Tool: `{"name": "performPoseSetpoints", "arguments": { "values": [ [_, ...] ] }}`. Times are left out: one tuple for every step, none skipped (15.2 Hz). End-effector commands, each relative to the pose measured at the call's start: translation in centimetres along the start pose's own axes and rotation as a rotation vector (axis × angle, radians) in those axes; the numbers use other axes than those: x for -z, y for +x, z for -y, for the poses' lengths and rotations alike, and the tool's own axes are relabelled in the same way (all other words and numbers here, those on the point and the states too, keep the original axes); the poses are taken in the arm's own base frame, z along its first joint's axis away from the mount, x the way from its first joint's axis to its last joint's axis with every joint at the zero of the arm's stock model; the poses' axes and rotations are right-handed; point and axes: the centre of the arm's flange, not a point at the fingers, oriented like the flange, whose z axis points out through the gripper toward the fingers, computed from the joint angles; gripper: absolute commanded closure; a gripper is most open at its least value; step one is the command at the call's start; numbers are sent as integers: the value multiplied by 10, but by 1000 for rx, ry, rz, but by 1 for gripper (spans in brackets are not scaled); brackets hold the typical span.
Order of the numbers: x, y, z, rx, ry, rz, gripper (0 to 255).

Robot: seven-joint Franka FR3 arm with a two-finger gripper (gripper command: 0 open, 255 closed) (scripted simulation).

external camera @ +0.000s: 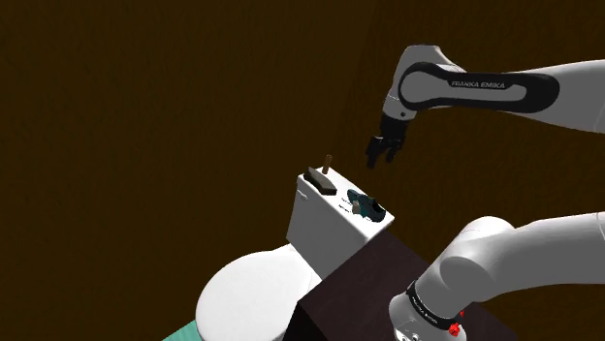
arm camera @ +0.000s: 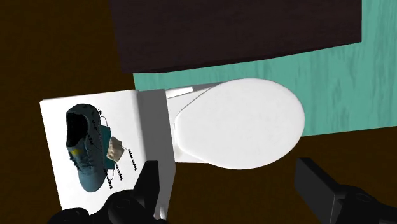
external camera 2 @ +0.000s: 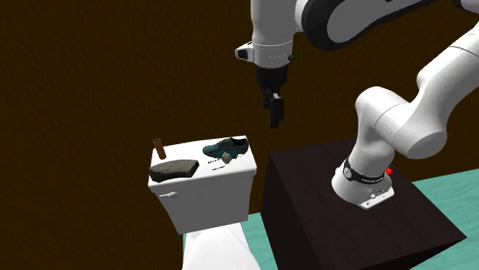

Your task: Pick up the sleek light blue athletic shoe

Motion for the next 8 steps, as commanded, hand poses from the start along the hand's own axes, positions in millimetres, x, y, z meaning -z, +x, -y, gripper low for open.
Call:
{"name": "performPoseSetpoints", "arguments": {
  "values": [
    [-19, 12, -17, 2, 1, 6, 0],
    [-28, 18, -25, 3, 2, 10, 0],
    [-37, 23, -34, 4, 2, 14, 0],
    [-46, 29, -42, 4, 3, 18, 0],
    [-55, 34, -51, 5, 4, 21, 0],
    [-64, 40, -59, 6, 4, 25, 0],
    [-73, 45, -67, 6, 5, 29, 0],
    [-82, 50, -76, 7, 5, 33, 0]
  ]
}}
